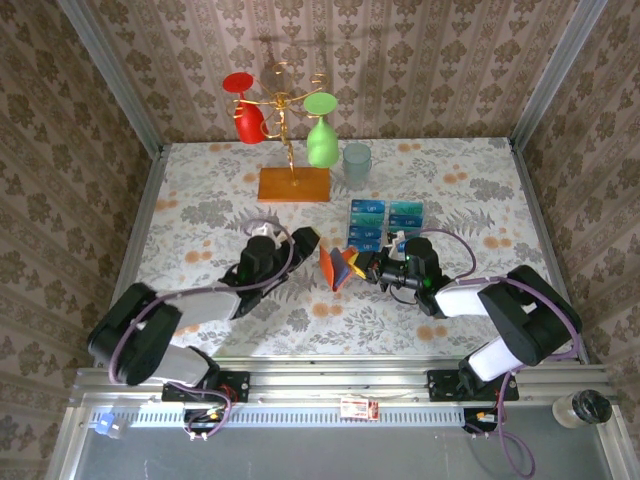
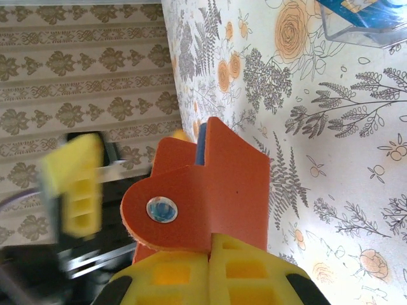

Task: Put the credit cards into the card holder
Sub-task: Open the card holder at the bottom-center of the table.

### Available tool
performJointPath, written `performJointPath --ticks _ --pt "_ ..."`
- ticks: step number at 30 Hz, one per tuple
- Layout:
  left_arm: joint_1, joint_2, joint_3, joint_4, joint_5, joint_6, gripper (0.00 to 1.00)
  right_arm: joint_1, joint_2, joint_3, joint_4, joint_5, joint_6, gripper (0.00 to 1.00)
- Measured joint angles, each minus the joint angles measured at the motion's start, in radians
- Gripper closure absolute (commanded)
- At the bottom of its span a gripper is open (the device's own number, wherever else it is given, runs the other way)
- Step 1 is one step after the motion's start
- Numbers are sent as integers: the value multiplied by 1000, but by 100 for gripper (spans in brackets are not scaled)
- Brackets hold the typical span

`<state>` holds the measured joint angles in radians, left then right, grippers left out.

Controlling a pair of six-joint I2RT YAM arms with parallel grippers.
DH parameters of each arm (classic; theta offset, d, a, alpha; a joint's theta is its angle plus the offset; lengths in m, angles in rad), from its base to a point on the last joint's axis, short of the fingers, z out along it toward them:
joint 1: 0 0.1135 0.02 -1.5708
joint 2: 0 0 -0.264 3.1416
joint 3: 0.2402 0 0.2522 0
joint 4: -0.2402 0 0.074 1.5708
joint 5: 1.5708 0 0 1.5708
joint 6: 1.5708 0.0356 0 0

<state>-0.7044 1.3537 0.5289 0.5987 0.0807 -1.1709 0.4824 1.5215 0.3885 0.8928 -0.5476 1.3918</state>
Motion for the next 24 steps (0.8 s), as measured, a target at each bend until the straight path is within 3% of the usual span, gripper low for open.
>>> performJointPath --ticks 4,11,17,24 --pt "-37 -56 233 -348 -34 154 19 0 17 -5 2 0 -2 100" --pt "-111 53 489 -774 -127 373 16 0 56 -6 40 0 -2 100" --pt "-158 115 493 -967 -222 457 16 0 58 -11 51 0 -2 100" --pt "-168 116 445 -1016 -285 485 19 0 85 -23 72 2 -2 100"
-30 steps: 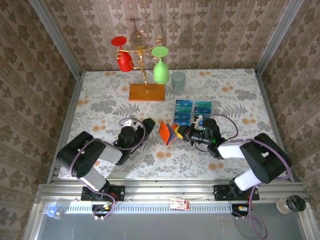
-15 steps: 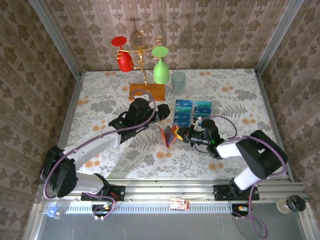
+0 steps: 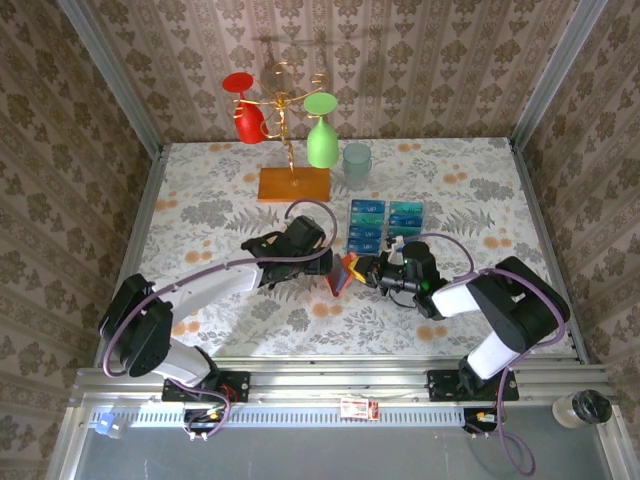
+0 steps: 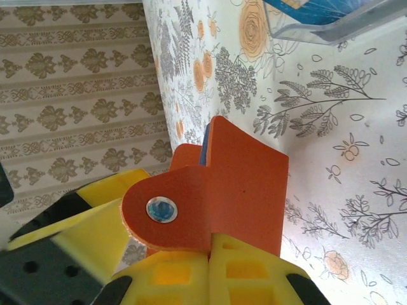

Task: Put the credit cards into the card holder
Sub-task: Open the card holder at the bottom-center of the table.

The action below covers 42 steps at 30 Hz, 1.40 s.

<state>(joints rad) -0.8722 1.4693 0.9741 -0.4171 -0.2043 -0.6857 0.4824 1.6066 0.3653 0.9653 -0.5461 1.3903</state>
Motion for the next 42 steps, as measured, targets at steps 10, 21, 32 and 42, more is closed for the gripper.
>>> performJointPath --ticks 10,21,32,42 --pt "-25 43 -61 -6 -11 26 32 0 31 -39 34 23 0 100" --pt "-47 82 -72 22 -37 63 45 0 31 -81 35 68 0 100" --pt "-55 121 -93 77 -60 92 50 1 22 -143 33 136 0 100" --pt "-63 182 -95 126 -82 123 57 46 -37 -169 6 226 1 100"
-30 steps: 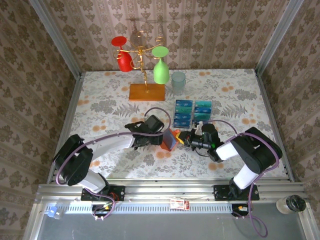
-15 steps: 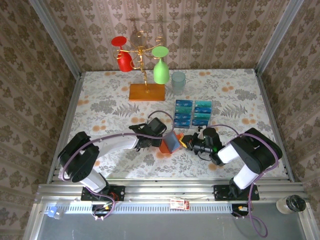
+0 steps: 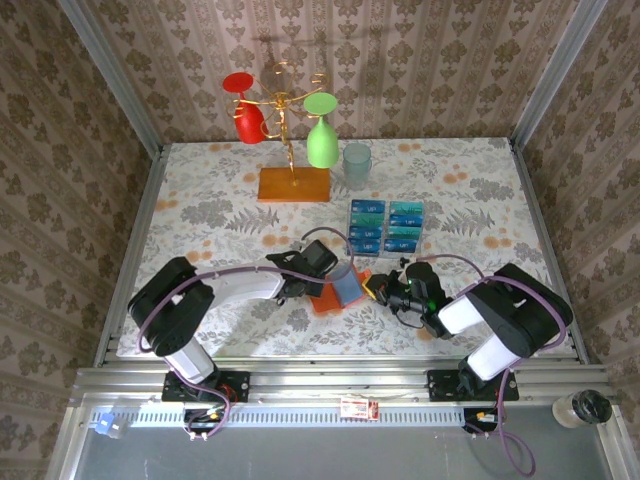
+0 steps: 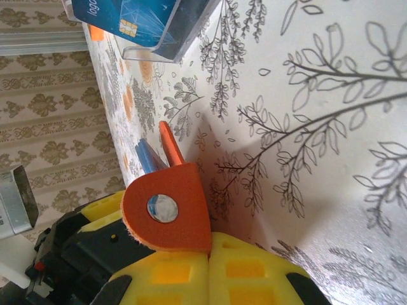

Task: Put the credit cards into the card holder
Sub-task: Open the card holder at the bottom-center of the table.

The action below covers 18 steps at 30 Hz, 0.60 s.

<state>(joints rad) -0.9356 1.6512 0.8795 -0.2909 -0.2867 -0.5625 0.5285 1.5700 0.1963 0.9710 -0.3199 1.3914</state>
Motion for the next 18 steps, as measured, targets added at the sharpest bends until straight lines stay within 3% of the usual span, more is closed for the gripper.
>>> performJointPath --ticks 9,18 --pt "13 55 93 -33 -2 70 58 51 -48 -25 -58 90 12 100" --pt "-23 157 278 -193 -58 137 60 130 -74 -29 -100 183 35 100"
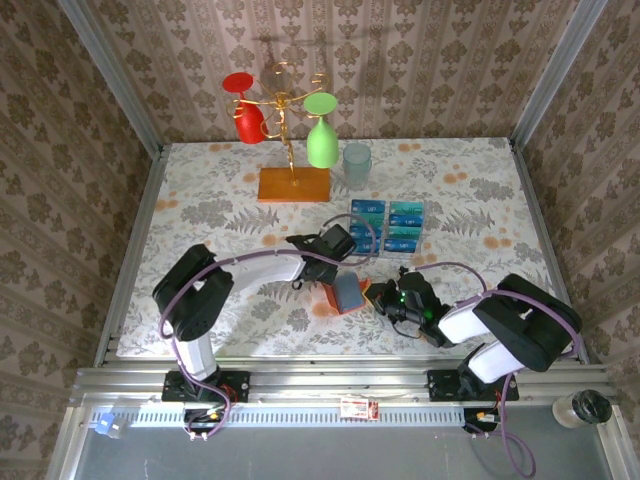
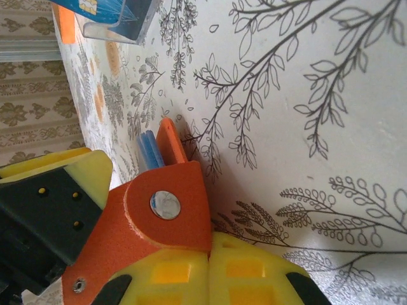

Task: Put the credit cards into the card holder
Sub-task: Open the card holder at the bottom-center of the table.

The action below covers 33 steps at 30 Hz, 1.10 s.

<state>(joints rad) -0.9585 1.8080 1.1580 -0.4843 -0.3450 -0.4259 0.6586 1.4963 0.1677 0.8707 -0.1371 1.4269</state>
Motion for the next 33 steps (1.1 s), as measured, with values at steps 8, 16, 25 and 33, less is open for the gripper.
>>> performJointPath --ticks 8,16,25,33 --pt "-35 8 27 -74 -41 24 46 29 -16 -2 -22 61 21 100" --pt "-37 -75 81 -87 16 13 43 51 -68 -2 -71 148 46 100" --pt "-79 -83 74 -92 53 -37 36 68 -81 -2 -111 213 70 100" --pt "-108 -63 42 -101 0 -61 41 86 -69 -2 -112 237 92 100"
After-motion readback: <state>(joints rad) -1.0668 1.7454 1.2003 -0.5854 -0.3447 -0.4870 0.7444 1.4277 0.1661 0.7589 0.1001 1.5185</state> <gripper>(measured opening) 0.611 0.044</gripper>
